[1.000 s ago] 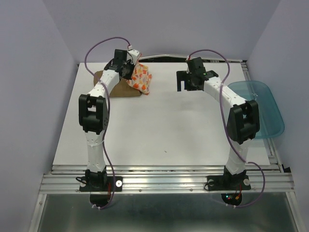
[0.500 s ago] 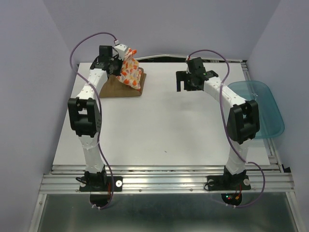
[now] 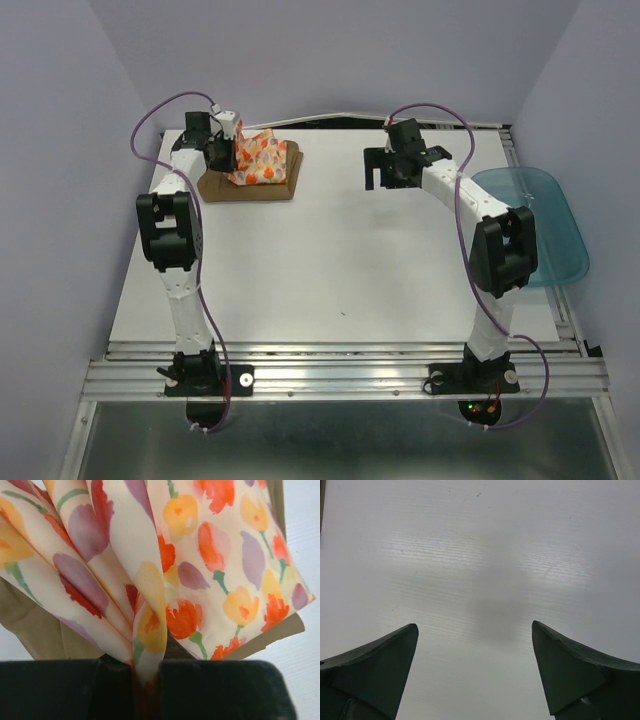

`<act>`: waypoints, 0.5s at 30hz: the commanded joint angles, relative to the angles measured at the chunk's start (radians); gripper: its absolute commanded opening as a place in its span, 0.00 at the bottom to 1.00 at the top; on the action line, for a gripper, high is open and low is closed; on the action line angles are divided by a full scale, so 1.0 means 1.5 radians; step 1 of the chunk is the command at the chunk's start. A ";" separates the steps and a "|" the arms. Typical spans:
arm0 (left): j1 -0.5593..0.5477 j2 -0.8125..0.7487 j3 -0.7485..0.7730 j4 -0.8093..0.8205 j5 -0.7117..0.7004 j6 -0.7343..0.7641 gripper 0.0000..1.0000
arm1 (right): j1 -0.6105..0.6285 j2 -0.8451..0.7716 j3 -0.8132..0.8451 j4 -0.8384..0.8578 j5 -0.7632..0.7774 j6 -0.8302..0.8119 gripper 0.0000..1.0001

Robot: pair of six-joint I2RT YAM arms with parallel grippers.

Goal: Fold and stack the skirts
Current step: Neatly place the folded skirt to the corner

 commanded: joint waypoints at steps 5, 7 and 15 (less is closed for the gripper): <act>0.055 -0.004 -0.010 0.034 0.061 -0.068 0.13 | 0.000 0.001 0.013 0.014 -0.007 -0.006 1.00; 0.059 -0.007 -0.009 0.030 0.060 -0.072 0.31 | 0.000 0.002 0.014 0.012 -0.006 -0.010 1.00; 0.077 -0.047 0.000 0.011 0.030 -0.061 0.82 | -0.006 -0.018 0.020 0.006 0.007 -0.030 1.00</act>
